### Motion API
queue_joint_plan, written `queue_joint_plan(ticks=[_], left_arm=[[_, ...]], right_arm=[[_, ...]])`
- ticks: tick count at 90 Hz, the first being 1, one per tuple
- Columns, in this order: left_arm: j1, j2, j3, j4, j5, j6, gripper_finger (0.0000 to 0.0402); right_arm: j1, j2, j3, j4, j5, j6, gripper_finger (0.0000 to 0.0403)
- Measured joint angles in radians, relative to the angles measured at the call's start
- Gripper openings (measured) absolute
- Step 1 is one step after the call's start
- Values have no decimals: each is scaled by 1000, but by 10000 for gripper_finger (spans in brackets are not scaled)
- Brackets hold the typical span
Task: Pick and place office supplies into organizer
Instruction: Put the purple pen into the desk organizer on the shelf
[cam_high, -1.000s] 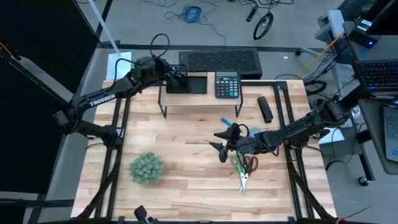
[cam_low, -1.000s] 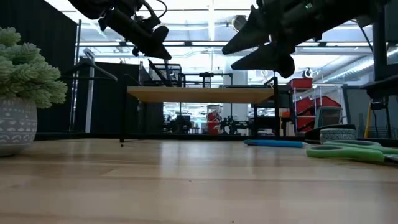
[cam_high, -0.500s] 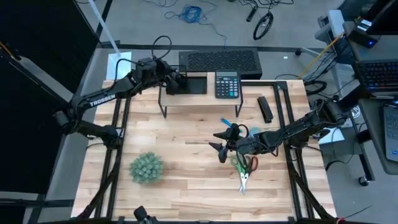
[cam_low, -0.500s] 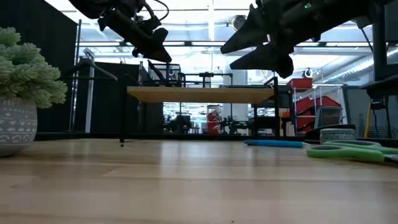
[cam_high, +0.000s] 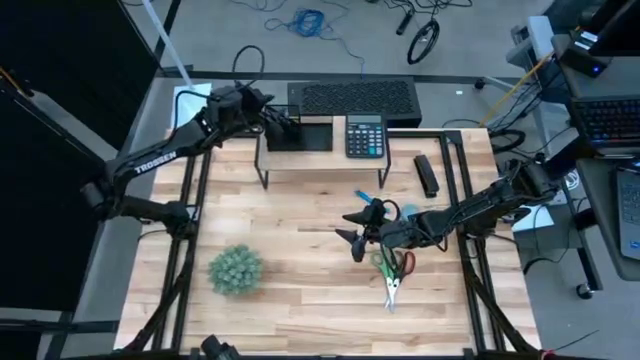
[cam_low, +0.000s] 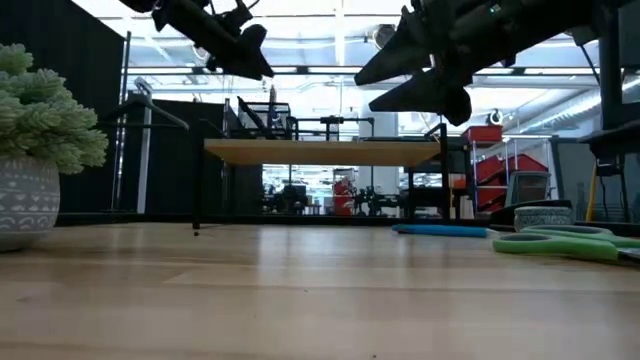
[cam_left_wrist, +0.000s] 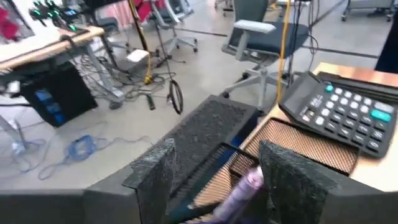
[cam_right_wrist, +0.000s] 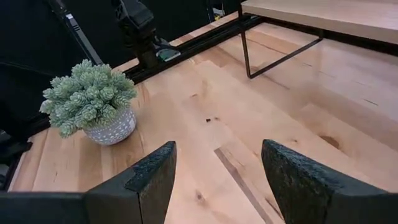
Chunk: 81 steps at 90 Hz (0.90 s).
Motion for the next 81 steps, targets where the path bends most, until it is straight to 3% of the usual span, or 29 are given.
queue_joint_plan(ticks=[9,26,33,58,81], left_arm=[[-8,-14,0,2,47,0,218],[-45,-12,0,24,230,2,215],[-72,10,1,39,238,2,195],[-119,97,0,48,124,-1,20],[-118,111,0,46,-51,-1,17]], right_arm=[[0,0,0,0,0,-4,219],[0,0,0,2,0,-6,219],[-2,0,0,2,0,-6,219],[-5,0,0,5,0,-4,219],[-5,0,0,4,0,-3,219]])
